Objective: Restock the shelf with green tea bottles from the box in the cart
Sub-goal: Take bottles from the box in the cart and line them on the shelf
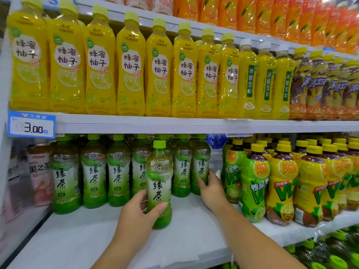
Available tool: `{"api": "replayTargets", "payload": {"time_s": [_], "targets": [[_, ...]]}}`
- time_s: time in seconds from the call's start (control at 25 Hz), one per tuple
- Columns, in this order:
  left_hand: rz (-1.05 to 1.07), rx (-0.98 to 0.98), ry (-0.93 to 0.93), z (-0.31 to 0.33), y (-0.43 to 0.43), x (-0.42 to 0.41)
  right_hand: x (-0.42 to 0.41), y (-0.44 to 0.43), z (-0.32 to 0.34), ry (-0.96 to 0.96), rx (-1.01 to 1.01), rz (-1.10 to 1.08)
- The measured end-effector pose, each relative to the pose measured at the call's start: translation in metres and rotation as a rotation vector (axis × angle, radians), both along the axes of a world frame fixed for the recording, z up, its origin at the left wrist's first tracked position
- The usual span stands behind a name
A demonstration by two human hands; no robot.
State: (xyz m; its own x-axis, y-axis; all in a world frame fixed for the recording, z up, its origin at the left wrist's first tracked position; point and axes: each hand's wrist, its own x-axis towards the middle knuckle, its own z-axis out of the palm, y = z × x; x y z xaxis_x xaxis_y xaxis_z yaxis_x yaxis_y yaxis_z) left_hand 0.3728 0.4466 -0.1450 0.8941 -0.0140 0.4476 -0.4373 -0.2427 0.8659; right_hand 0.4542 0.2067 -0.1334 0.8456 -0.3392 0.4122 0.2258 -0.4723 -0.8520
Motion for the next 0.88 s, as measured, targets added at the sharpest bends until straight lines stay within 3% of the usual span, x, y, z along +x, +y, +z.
{"api": "replayTargets", "payload": {"time_s": [0.24, 0.48, 0.72, 0.88], "targets": [[-0.021, 0.022, 0.044, 0.011, 0.001, -0.014, -0.048, 0.023, 0.006, -0.037, -0.002, 0.014], [-0.016, 0.087, 0.054, 0.026, 0.023, -0.037, -0.091, 0.091, 0.023, 0.028, 0.205, 0.445], [0.079, 0.132, 0.081, 0.028, 0.092, -0.059, -0.089, 0.173, 0.03, -0.022, -0.101, 0.509], [0.24, 0.159, 0.105, 0.024, 0.144, -0.056, -0.083, 0.238, 0.026, -0.06, -0.034, 0.611]]}}
